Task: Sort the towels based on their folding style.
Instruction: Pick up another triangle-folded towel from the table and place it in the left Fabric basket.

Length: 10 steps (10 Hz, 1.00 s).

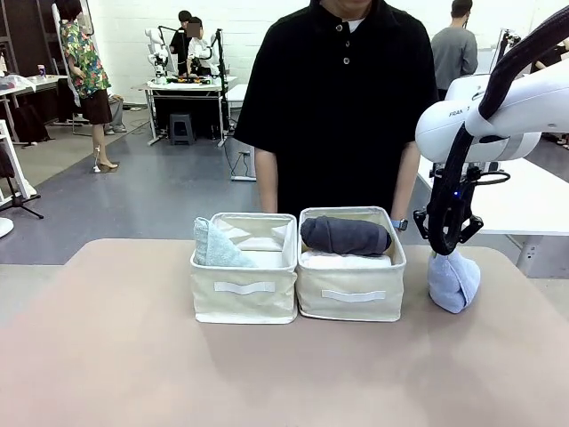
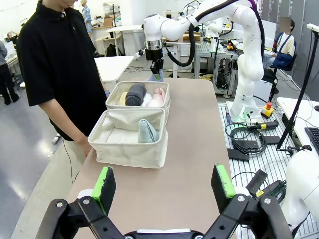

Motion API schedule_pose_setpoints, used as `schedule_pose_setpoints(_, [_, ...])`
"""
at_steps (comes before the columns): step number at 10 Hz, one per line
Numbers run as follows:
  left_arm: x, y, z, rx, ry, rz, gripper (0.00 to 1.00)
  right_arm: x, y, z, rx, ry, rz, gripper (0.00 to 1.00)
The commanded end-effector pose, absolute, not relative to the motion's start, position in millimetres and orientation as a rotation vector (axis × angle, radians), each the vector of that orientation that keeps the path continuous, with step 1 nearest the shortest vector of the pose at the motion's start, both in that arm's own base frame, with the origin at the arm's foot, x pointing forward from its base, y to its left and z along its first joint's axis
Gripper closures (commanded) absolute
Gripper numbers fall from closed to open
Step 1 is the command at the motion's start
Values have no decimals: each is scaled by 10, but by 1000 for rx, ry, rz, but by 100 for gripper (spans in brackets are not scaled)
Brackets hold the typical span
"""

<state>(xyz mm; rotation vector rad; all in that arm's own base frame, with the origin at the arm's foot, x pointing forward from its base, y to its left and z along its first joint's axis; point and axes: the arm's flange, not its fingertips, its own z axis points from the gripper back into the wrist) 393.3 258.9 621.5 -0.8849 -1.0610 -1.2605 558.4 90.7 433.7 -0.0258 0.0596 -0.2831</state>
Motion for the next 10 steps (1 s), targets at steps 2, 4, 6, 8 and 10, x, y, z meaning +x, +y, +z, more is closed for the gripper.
schedule_pose_setpoints(2, [3910,2572,6207,-869,-1060,-1261,0,5291,756,4688,-17,92,-390,100])
schedule_pose_setpoints(4, [3910,2572,6207,-869,-1060,-1261,0,4637,520,5409,-48,30,-390,100])
schedule_pose_setpoints(6, [3910,2572,6207,-869,-1060,-1261,0,4039,437,6044,-45,-28,-276,100])
schedule_pose_setpoints(8, [3910,2572,6207,-869,-1060,-1261,0,3688,474,6465,-9,-68,-104,100])
schedule_pose_setpoints(10, [3910,2572,6207,-869,-1060,-1261,0,3645,470,6508,-40,-60,-213,100])
